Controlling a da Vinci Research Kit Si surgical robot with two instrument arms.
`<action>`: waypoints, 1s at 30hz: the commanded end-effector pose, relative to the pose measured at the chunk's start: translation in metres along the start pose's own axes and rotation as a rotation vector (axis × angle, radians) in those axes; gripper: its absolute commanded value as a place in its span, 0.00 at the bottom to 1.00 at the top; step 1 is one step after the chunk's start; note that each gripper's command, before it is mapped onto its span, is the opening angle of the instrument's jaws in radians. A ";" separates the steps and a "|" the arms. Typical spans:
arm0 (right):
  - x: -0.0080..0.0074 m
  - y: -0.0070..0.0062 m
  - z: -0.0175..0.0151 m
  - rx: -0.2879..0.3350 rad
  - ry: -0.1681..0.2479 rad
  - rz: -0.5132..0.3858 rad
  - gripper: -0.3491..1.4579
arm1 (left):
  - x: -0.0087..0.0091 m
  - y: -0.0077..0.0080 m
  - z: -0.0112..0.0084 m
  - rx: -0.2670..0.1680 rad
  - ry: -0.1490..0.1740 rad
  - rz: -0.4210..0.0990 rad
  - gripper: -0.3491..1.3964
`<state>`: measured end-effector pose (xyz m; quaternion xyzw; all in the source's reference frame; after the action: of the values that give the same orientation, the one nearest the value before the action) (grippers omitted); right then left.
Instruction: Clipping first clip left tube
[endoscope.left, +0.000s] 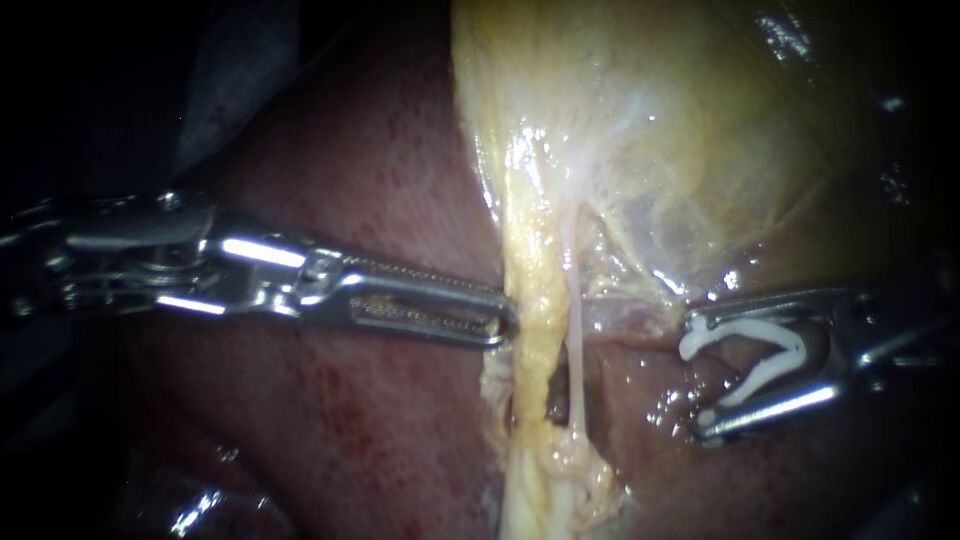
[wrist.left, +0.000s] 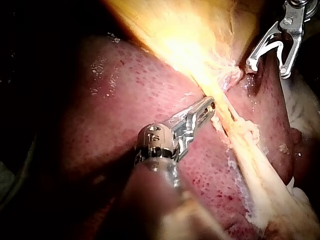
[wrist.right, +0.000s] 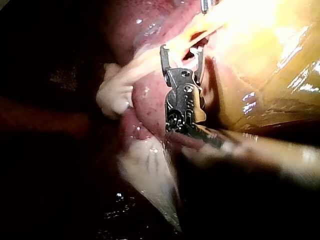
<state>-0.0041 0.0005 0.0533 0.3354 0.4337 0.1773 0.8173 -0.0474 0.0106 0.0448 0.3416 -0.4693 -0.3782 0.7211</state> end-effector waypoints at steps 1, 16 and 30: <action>0.0000 0.0000 0.0000 0.000 0.000 0.000 0.51 | 0.0000 -0.0001 0.0000 0.000 0.000 0.000 0.00; 0.0008 -0.0010 0.0016 0.005 -0.003 0.002 0.51 | 0.0003 -0.0027 -0.0046 0.002 -0.011 -0.003 0.00; 0.0015 -0.0016 0.0054 0.017 -0.013 -0.001 0.51 | -0.0009 -0.0041 -0.0078 -0.005 -0.036 -0.016 0.00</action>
<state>0.0017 -0.0022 0.0538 0.3448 0.4299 0.1691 0.8171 -0.0414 0.0104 0.0384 0.3375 -0.4790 -0.3908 0.7099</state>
